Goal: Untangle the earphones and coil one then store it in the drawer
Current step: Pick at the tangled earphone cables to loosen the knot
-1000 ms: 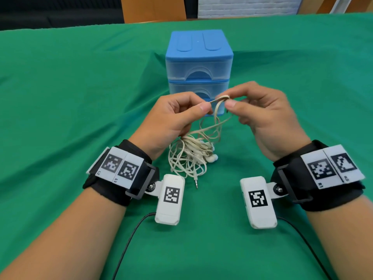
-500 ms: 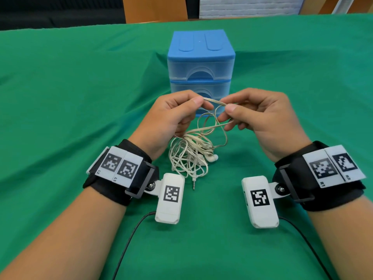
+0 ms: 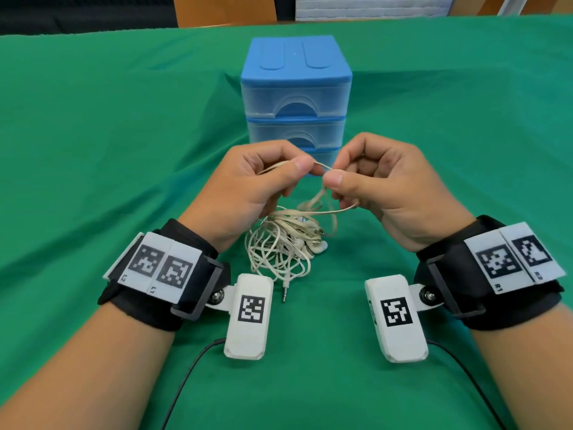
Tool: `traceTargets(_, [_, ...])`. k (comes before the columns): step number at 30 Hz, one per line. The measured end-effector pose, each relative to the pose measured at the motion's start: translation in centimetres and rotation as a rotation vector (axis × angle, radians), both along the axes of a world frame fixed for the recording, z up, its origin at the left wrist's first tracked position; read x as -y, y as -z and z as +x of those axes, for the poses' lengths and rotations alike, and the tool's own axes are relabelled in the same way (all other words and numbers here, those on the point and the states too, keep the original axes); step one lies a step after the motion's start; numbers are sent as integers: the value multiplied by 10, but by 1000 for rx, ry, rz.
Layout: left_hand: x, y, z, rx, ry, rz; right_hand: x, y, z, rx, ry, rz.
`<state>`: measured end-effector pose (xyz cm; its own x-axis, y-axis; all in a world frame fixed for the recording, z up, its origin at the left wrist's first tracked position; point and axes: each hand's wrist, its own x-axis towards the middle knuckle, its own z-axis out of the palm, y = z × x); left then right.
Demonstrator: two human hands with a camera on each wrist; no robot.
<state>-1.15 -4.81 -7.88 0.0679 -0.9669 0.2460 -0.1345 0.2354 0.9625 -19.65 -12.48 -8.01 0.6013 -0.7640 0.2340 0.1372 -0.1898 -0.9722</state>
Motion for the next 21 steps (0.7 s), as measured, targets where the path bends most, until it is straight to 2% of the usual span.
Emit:
traceTargets(5, [5,2,1,-109,-32,11,2,2,-1,42,-25,78])
traceTargets(9, [6,0,3,-280,-22,40,4,1,-3,20,-14,105])
traceTargets(15, [2,-4,6,-449,26,-1,7,1,-5,-109,188,128])
traceTargets(17, [2,-4,8,-463,12,-20,8,0,-5,-112,249,134])
traceTargets(21, [3,-4,9,-414,-32,-47,10,-4,-7,-9,340,162])
